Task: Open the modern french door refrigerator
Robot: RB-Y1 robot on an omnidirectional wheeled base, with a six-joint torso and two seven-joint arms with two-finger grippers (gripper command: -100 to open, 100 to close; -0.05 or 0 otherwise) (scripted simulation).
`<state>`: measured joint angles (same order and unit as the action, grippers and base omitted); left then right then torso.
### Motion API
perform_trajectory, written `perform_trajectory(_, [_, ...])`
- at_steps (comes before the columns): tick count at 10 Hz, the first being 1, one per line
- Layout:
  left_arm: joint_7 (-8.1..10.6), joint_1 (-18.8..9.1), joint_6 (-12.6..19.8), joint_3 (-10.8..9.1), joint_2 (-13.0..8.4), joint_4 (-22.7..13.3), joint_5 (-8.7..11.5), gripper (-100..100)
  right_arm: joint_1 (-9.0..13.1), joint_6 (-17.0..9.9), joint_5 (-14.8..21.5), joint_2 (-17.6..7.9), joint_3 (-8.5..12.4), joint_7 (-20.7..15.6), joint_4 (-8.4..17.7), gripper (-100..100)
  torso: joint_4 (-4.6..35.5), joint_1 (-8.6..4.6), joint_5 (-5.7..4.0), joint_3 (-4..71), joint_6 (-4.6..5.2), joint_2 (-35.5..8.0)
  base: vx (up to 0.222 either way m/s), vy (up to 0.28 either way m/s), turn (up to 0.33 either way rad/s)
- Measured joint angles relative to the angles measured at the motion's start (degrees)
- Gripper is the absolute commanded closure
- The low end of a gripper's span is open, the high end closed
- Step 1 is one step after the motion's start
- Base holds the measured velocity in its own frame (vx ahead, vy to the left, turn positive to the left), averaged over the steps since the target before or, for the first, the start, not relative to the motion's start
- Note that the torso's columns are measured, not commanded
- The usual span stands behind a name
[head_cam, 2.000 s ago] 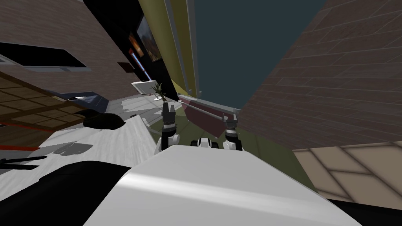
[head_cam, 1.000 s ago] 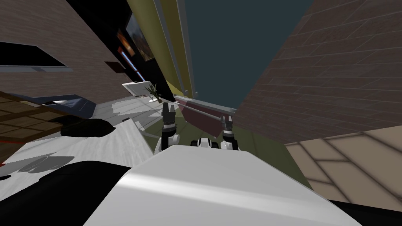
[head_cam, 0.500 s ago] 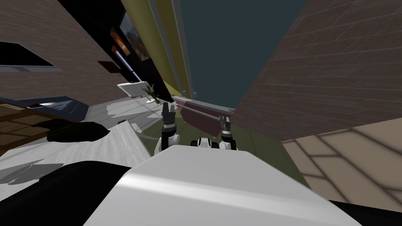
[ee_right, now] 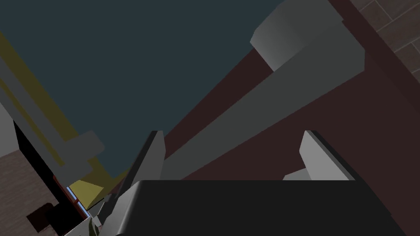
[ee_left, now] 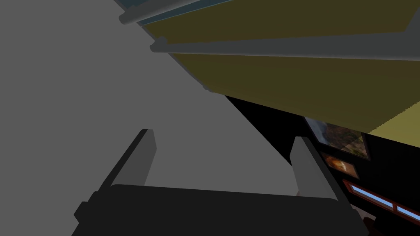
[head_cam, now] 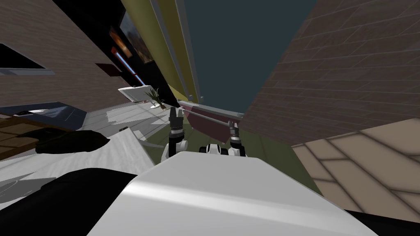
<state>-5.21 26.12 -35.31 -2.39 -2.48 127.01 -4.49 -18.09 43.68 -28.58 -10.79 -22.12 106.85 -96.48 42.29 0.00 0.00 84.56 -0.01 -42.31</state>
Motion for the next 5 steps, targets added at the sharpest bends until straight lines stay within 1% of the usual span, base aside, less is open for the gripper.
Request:
perform_trajectory(1, [0.0, 0.0, 0.0, 0.0, 0.0, 0.0, 0.0, 0, 0.3, 0.5, -0.7, 0.1, -0.7, 1.6, 1.2, -100, 0.0, -0.02, -0.01, 0.0, 0.03, 0.0, 0.017, -0.005, -0.068])
perform_trajectory(2, [0.0, 0.0, 0.0, 0.0, 0.0, 0.0, 0.0, 0, 0.5, 0.8, -1.1, 0.2, -1.0, 3.2, 1.8, -100, 0.0, 0.0, 0.0, 0.0, 0.0, 0.0, 0.009, 0.0, 0.017])
perform_trajectory(3, [0.0, 0.0, 0.0, 0.0, 0.0, 0.0, 0.0, 0, 0.6, 0.8, -1.3, 0.1, -1.1, 4.6, 1.9, -100, 0.0, 0.02, 0.01, 0.0, 0.0, 0.0, 0.017, -0.005, -0.134])
perform_trajectory(4, [0.0, 0.0, 0.0, 0.0, 0.0, 0.0, 0.0, 0, 0.9, 0.9, -2.1, 0.2, -1.6, 6.2, 2.7, -100, 0.0, -0.01, 0.0, 0.0, 0.03, 0.0, 0.016, -0.002, -0.056])
perform_trajectory(5, [0.0, 0.0, 0.0, 0.0, 0.0, 0.0, 0.0, 0, 1.1, 1.2, -2.5, 0.2, -1.9, 7.8, 3.4, -100, 0.0, 0.0, 0.0, 0.0, -0.01, 0.0, 0.007, -0.001, 0.03])
